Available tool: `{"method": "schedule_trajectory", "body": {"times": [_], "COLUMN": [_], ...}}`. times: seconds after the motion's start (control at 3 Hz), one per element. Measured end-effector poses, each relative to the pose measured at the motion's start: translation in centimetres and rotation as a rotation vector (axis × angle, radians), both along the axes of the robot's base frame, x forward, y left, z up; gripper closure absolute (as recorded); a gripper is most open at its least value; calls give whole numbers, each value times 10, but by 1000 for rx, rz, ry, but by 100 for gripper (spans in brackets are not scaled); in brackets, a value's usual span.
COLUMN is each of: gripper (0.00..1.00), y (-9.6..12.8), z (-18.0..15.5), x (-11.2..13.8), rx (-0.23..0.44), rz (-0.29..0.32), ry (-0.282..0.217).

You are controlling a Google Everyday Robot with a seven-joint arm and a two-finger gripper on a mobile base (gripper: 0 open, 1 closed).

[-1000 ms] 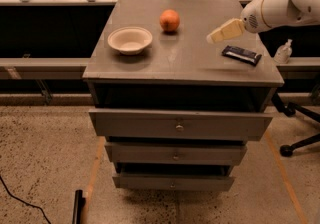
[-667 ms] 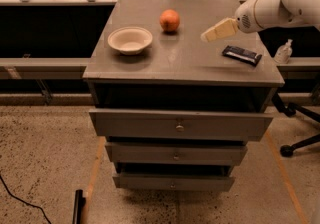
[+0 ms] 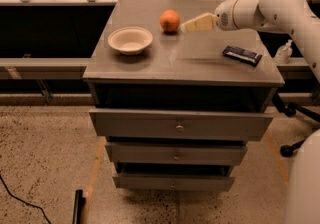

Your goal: Move orange near rxbar blueberry

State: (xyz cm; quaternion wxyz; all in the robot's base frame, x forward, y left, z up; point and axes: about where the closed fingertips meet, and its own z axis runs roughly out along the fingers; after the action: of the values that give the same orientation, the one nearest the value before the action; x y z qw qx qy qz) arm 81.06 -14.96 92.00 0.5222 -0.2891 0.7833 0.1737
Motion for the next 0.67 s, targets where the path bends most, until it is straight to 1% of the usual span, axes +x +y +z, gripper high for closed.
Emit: {"method": "schedule_trajectory", "body": {"times": [0.33,0.67], "gripper": [0,0], "y": [32,59], "z": [-7,-10], "x": [18,35], "rx": [27,16], "rz": [94,171], "ry": [-67,-124]}}
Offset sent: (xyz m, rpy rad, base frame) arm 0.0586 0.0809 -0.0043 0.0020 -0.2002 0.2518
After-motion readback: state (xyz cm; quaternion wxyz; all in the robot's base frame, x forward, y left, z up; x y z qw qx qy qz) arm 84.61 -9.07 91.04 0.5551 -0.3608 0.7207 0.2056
